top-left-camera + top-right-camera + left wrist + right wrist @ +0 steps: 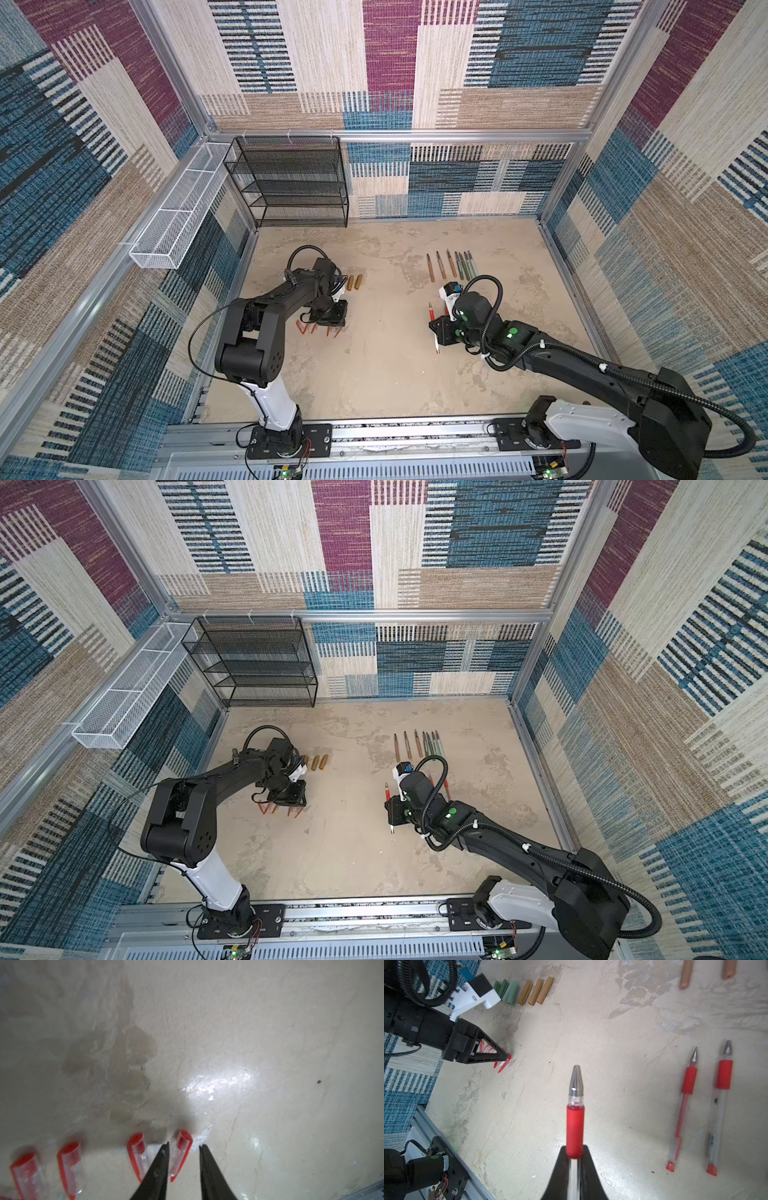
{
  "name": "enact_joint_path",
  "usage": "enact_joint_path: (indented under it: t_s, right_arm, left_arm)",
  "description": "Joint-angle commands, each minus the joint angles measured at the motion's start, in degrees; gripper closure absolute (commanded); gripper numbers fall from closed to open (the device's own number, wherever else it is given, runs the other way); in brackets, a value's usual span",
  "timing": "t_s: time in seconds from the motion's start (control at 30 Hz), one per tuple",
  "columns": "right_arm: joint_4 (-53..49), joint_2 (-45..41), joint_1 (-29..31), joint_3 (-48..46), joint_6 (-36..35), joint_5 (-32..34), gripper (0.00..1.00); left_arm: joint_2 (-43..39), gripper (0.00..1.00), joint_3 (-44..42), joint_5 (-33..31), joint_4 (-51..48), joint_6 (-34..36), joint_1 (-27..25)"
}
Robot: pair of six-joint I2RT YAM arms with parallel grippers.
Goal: Open the pen caps
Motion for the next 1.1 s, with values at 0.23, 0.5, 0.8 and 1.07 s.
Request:
enact_joint_path:
  t_s: [0.23,0.5,0.8,1.07]
  right_arm:
    - [-3.98,6.82,-0.82,6.09,0.23,2.02,1.00]
    - [-7.59,16.34,-3.62,12.11,-2.46,-0.29,0.95]
    - [-7.13,24.21,-7.80,12.36,-0.77,-2.36,0.89]
    - [-9.27,31.06,-8.83,15.92,-1.23,0.84,0.79]
  left_arm:
    - [-10.76,0.58,-2.32,1.06,1.48,0.19,-0.16]
    - [-22.41,0.35,-8.74,1.89,6.28,4.52,0.60]
    - [-32.20,0.13,-13.22,4.86,9.43,7.41,4.62]
    - [-38.33,0.01,-13.01,3.24,9.21,8.09,7.68]
